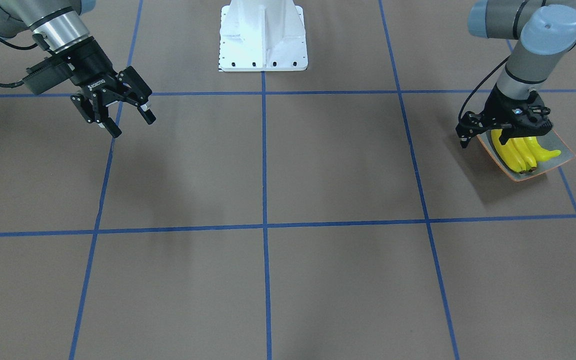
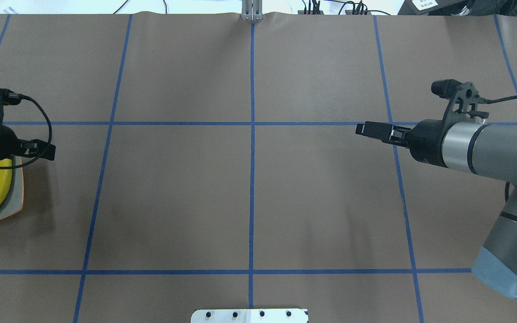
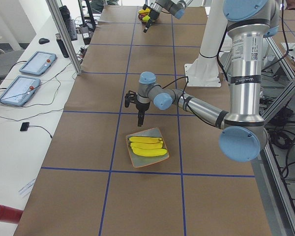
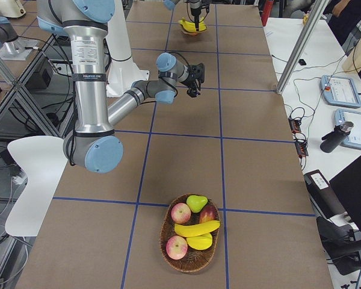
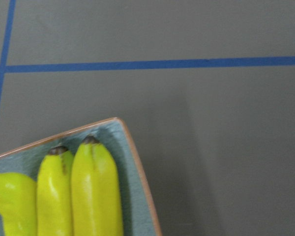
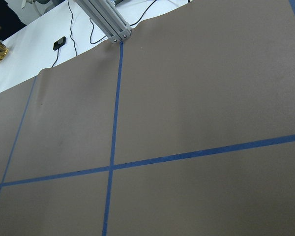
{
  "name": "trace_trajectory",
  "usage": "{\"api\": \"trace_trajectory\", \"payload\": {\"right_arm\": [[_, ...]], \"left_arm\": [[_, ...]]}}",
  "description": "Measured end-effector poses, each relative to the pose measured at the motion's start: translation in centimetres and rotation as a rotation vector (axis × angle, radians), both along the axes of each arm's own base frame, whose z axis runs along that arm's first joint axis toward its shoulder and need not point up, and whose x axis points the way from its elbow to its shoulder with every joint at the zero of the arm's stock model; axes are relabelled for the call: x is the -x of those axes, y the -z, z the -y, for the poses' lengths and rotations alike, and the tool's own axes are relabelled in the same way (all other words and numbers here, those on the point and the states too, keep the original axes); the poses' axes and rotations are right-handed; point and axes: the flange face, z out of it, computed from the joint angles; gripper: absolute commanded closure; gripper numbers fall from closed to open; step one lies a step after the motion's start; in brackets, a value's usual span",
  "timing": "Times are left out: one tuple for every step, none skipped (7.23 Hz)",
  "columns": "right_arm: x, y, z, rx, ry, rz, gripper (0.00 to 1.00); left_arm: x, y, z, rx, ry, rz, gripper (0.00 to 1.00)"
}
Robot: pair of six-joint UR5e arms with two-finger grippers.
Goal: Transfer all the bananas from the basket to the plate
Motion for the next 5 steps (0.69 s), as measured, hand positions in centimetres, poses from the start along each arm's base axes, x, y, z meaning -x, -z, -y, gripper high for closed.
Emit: {"api": "trace_trajectory", "payload": {"right_arm": [[-2.3, -1.9, 1.5, 0.001, 0.004, -0.044, 0.00], [-5.6, -4.7, 3.4, 0.005, 0.014, -0.102, 0.00], [-9.4, -8.0, 5.5, 0.008, 0.031, -0.165, 0.00], [-13.4, -11.6, 7.0, 0.019, 0.049, -0.218, 0.00], [-17.3, -15.4, 7.7, 0.035, 0.066, -0.263, 0.00]], "left_arm": [[-0.7, 2.3, 0.4, 0.007, 0.004, -0.054, 0.00], [-1.2, 3.6, 0.6, 0.013, 0.011, -0.084, 0.00], [-1.4, 4.2, 0.7, 0.016, 0.013, -0.097, 0.00], [-1.6, 4.5, 0.8, 0.016, 0.014, -0.103, 0.00], [-1.8, 4.7, 1.0, 0.015, 0.014, -0.105, 0.00]]}}
